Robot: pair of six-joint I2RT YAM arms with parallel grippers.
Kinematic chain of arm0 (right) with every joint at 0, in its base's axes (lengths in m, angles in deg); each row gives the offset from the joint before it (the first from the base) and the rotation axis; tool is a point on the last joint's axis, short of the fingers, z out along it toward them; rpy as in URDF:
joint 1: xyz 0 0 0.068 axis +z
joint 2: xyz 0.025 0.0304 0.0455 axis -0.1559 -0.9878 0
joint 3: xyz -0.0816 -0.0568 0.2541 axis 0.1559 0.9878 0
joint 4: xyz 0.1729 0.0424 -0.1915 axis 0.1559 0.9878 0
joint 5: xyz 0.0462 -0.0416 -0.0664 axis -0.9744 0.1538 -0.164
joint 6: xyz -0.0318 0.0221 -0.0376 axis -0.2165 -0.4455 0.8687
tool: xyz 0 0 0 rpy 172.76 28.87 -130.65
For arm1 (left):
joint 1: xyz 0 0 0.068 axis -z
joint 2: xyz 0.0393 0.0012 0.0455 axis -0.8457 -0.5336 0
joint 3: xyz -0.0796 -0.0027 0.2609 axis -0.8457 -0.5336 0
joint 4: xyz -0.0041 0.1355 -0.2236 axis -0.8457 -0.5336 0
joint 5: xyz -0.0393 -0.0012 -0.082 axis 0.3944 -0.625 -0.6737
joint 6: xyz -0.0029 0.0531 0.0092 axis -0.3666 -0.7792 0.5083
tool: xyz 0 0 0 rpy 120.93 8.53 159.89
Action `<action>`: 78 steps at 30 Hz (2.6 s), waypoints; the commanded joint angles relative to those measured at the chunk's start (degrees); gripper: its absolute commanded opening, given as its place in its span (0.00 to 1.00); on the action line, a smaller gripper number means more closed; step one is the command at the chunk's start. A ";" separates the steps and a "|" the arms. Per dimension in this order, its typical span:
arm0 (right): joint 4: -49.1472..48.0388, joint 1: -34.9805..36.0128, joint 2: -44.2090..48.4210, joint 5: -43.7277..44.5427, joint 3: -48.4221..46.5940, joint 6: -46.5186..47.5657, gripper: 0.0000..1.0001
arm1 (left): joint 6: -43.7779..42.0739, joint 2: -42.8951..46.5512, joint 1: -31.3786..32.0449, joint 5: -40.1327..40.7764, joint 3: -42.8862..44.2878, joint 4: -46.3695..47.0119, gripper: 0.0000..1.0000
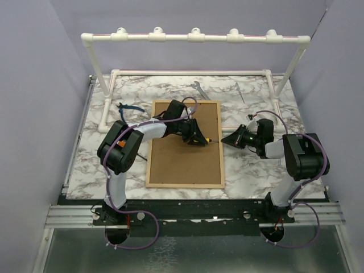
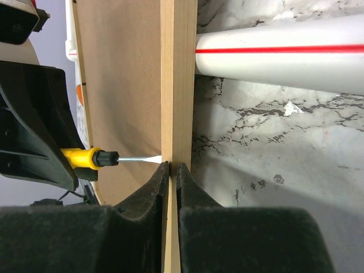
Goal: Take the photo out of the frame
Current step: Release the photo frame item from the photo frame.
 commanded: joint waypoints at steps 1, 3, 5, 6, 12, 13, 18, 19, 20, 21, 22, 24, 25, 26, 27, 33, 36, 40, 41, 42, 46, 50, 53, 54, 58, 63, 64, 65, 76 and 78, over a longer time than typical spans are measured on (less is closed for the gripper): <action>0.74 1.38 -1.52 -1.38 -0.13 -0.18 0.09 | -0.62 2.71 1.61 -3.04 0.71 6.12 0.00; 0.99 1.33 -1.29 -1.21 -0.13 -0.13 0.09 | -5.28 2.94 1.61 0.50 2.40 -1.93 0.00; 1.45 1.39 -1.01 -0.97 -0.19 0.15 0.09 | -9.54 3.36 1.53 4.64 3.69 -9.34 0.00; 1.83 1.34 -0.79 -0.82 -0.27 0.32 0.09 | -11.20 3.76 1.52 6.67 4.07 -12.20 0.00; 2.39 1.30 -0.61 -0.67 -0.48 0.68 0.09 | -13.94 6.66 1.61 12.63 2.97 -19.24 0.00; 2.31 1.34 -0.67 -0.67 -0.44 0.71 0.09 | -14.24 6.70 1.61 12.68 2.84 -19.62 0.00; 1.93 1.31 -0.84 -0.84 -0.39 0.47 0.09 | -16.09 5.24 1.52 12.49 3.88 -21.59 0.00; 1.98 1.32 -0.84 -0.85 -0.39 0.48 0.09 | -16.31 4.46 1.52 12.04 4.26 -21.60 0.00; 2.02 1.33 -0.80 -0.85 -0.32 0.45 0.09 | -16.39 3.77 1.52 11.41 4.64 -21.60 0.00; 2.02 1.31 -0.76 -0.89 -0.31 0.40 0.09 | -16.46 3.07 1.52 11.10 5.12 -21.60 0.00; 2.02 1.30 -0.72 -0.93 -0.30 0.46 0.09 | -16.61 2.39 1.52 10.78 5.70 -21.60 0.00; 2.18 1.34 -0.68 -0.94 -0.30 0.54 0.09 | -16.66 1.38 1.52 10.39 6.84 -21.60 0.00; 2.17 1.32 -0.67 -0.94 -0.30 0.49 0.09 | -16.66 0.96 1.52 10.21 7.43 -21.60 0.00; 2.20 1.34 -0.70 -0.98 -0.22 0.56 0.09 | -16.59 0.48 1.52 9.86 7.91 -21.46 0.00; 2.11 1.35 -0.78 -1.02 -0.22 0.58 0.09 | -16.53 0.00 1.52 9.43 8.38 -21.43 0.00; 1.88 1.38 -1.45 -1.28 -0.55 0.42 0.07 | -16.40 -1.81 1.48 7.44 9.28 -21.24 0.00; 1.87 1.33 -1.91 -1.63 -0.83 0.35 0.07 | -16.15 -2.32 1.52 6.90 9.11 -21.17 0.00; 1.76 1.34 -1.94 -1.65 -0.70 0.37 0.07 | -14.77 -2.32 1.44 5.49 8.68 -21.18 0.00; 1.76 1.31 -1.94 -1.64 -0.74 0.36 0.07 | -14.53 -2.46 1.39 4.99 8.56 -21.16 0.00; 1.71 1.30 -1.94 -1.64 -0.74 0.24 0.07 | -14.25 -2.58 1.31 4.56 8.41 -21.20 0.00; 1.29 1.34 -1.88 -1.97 -0.58 0.07 0.07 | -13.23 -4.06 1.17 2.62 8.16 -21.24 0.00; 0.74 1.32 -1.76 -2.17 -0.37 -0.18 0.07 | -12.62 -4.99 0.94 1.86 8.34 -21.24 0.00; 1.04 1.33 -1.85 -2.33 -0.78 -0.13 0.07 | -12.78 -5.25 0.07 0.71 8.44 -21.25 0.00; 1.17 1.32 -1.88 -2.39 -0.90 -0.05 0.07 | -12.91 -5.31 -0.39 0.40 8.30 -21.20 0.00; 1.49 1.32 -1.94 -2.26 -1.18 -0.10 0.07 | -13.61 -5.00 -1.36 -0.99 7.55 -21.25 0.00; 1.24 1.30 -2.27 -2.33 -1.36 -0.38 0.07 | -14.15 -5.13 -1.33 -1.12 6.70 -21.25 0.00; 1.19 1.34 -2.41 -2.41 -1.44 -0.39 0.07 | -14.19 -5.34 -1.18 -1.08 6.75 -21.25 0.00; 1.22 1.35 -2.46 -2.49 -1.51 -0.40 0.07 | -14.25 -5.41 -1.00 -1.02 6.81 -21.25 0.00; 1.23 1.38 -2.21 -2.53 -1.50 -0.73 0.07 | -12.44 -5.73 1.24 -0.64 9.93 -21.16 0.00; 1.04 1.39 -2.12 -2.52 -1.32 -0.91 0.07 | -11.91 -5.45 1.79 -0.41 10.36 -21.16 0.00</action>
